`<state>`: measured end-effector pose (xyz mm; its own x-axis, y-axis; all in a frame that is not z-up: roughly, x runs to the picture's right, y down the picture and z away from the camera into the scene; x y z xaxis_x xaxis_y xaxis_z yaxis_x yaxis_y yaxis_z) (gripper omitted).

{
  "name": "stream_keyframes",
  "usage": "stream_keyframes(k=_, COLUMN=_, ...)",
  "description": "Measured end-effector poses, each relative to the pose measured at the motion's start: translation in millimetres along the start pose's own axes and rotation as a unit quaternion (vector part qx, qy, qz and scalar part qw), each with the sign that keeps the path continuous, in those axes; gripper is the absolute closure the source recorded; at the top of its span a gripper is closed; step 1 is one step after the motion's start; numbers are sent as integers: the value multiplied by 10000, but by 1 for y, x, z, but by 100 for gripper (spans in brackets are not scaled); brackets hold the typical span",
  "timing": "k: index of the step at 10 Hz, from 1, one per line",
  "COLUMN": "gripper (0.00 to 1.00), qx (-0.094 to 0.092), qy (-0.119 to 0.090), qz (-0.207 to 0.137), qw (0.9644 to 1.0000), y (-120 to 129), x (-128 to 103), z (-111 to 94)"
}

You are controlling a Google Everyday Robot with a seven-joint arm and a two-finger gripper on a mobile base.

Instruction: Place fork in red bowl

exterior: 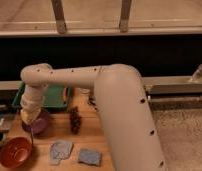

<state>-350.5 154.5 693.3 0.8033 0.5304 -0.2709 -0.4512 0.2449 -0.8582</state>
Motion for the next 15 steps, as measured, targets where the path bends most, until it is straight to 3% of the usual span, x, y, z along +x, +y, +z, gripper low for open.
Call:
stream_keyframes(k=2, gripper=100, qx=85, qy=-294, qz=-94, qw=9995, y=6, x=-11, z=5)
stream_keyframes(k=5, gripper=100, qx=87, qy=-466, qz=-288, qw=9985, y=21, x=-29, z=10)
stream_keyframes(k=10, gripper=100, qx=-197, qy=-22, qz=-647, qw=9977, y=51, x=-43, z=52)
stream_keyframes(k=12, gripper=100, qx=-326, qy=189, qz=-674, qw=9970, y=55, x=-41, z=72)
stream_keyframes(k=15, gripper=100, qx=-364, qy=429, qz=-538, qw=9970, y=48, x=-27, z=90)
